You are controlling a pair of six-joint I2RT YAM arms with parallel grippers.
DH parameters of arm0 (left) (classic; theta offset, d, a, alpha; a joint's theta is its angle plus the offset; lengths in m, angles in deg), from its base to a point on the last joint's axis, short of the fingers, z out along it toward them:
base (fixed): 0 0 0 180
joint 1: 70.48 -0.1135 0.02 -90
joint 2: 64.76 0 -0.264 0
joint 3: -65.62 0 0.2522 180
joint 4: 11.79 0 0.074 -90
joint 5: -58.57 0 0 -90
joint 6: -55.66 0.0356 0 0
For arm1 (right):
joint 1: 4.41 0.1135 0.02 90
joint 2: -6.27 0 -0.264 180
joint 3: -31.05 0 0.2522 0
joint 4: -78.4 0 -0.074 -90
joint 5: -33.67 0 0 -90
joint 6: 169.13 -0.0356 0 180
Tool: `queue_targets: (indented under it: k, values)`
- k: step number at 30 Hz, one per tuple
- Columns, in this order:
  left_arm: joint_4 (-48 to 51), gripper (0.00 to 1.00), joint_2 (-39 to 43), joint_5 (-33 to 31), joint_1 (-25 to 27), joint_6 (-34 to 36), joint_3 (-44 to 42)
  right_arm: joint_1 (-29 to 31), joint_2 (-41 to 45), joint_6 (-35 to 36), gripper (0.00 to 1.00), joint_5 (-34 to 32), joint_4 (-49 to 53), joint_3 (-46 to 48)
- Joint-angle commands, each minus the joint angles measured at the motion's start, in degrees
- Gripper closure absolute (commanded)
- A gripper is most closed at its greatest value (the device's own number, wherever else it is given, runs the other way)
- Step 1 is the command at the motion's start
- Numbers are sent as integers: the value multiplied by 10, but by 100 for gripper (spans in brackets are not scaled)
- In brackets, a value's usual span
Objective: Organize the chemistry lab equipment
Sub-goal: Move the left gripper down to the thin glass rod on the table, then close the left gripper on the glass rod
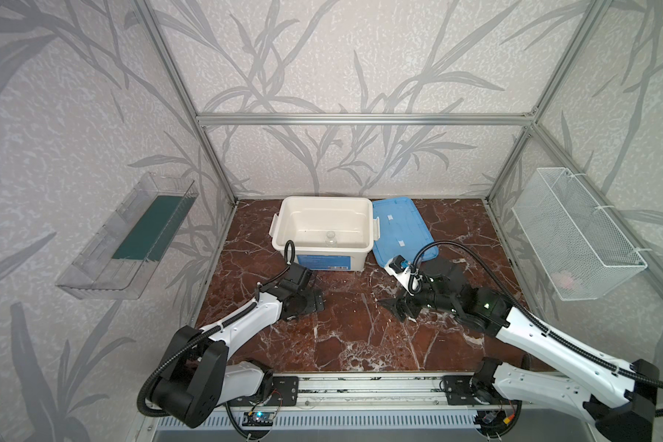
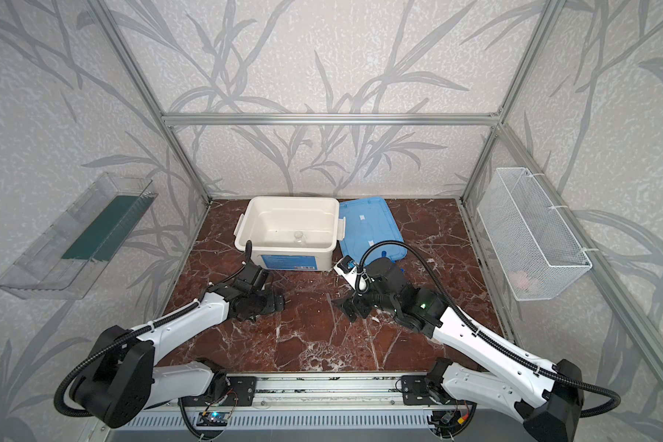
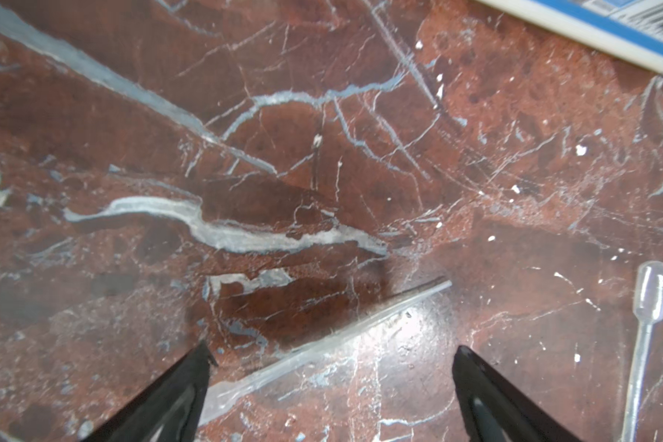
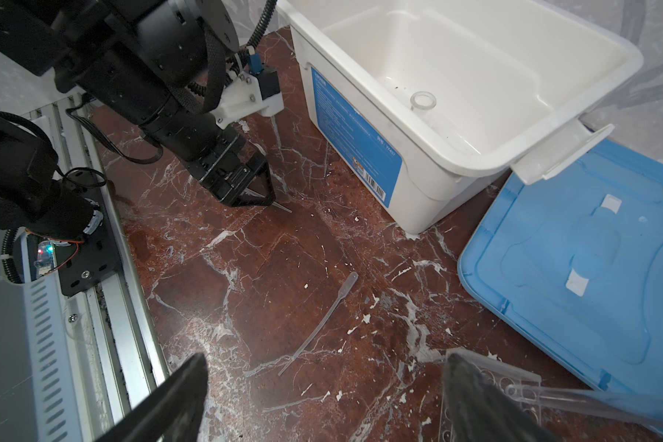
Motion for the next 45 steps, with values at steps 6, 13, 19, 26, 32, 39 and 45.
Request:
queue_targets:
  k: [6,13,19,26,32,39,45]
  values:
    - [35,1,7,26,13,-24,-19,3,23,11,6,-19,14,2]
    - [60,16,16,33,55,-63,-23,4,10,5,6,-11,7,1]
    - [75,35,-28,15,103,-86,-4,4,-11,-2,6,-1,-4,-2]
    - [94,69,-87,-18,174,-108,22,3,-10,-2,6,-9,-5,2]
    - [92,79,-94,-12,212,-142,19,4,-10,-5,6,-10,-6,7]
    - [85,100,-89,-13,221,-147,31,4,-19,-18,6,3,-26,11]
    - [94,100,-75,-15,221,-144,52,4,-34,-43,6,47,-48,11]
